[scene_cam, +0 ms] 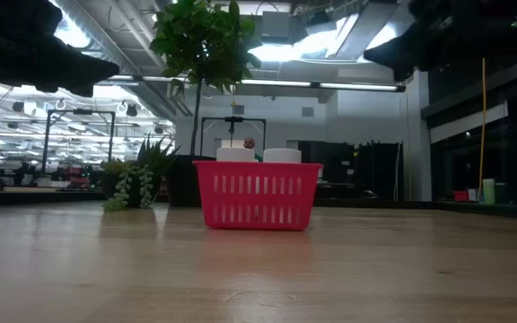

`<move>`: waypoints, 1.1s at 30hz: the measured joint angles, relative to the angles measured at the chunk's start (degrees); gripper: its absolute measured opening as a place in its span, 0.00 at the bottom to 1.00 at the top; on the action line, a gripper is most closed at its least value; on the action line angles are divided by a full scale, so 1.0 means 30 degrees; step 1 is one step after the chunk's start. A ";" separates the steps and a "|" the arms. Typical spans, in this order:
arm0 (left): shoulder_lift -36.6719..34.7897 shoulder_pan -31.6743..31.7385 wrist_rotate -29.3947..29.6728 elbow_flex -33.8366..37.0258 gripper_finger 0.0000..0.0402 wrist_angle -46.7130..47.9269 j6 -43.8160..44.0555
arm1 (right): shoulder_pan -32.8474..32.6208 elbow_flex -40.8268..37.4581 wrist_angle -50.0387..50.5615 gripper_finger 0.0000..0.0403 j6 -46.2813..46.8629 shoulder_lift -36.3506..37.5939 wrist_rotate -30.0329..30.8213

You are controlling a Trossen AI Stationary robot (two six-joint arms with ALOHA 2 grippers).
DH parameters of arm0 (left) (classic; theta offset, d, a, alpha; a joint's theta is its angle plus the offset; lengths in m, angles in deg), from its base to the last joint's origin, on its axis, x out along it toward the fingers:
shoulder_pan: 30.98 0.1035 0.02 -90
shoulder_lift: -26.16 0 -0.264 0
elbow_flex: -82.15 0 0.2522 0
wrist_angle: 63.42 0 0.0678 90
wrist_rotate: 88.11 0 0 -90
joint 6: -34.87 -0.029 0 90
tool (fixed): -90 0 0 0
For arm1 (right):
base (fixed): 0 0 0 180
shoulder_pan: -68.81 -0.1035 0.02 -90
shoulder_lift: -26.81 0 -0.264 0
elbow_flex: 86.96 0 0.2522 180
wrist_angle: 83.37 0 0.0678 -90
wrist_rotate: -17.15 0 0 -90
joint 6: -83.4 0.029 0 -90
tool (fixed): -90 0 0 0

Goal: Pick and place pill bottles into a basket
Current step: Return to Home Position

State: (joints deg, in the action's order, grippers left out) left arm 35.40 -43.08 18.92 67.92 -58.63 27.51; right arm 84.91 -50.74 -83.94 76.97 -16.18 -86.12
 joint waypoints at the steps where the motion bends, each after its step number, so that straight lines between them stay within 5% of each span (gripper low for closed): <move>1: -0.0129 0.0000 0.0000 0.0000 0.01 0.0036 0.0008 | 0.0057 0.0000 0.0397 0.02 -0.0123 0.0544 -0.0002; 7: -0.0273 0.0000 0.0005 0.0000 0.01 0.0046 0.0036 | 0.0013 -0.1282 -0.0613 0.02 -0.0276 0.2333 -0.0033; 17: -0.0266 0.0000 0.0015 0.0000 0.00 0.0051 0.0715 | -0.0190 -0.7339 -1.0102 0.02 0.0613 0.3382 0.0002; 33: -0.0251 0.0000 0.0525 0.0000 0.01 0.0065 0.0554 | -0.0190 -0.7174 -0.6776 0.02 0.0841 0.6538 0.0018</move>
State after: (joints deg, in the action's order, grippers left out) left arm 34.65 -43.08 20.50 67.92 -58.44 29.17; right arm 84.34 -72.26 -104.26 79.49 3.44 -86.06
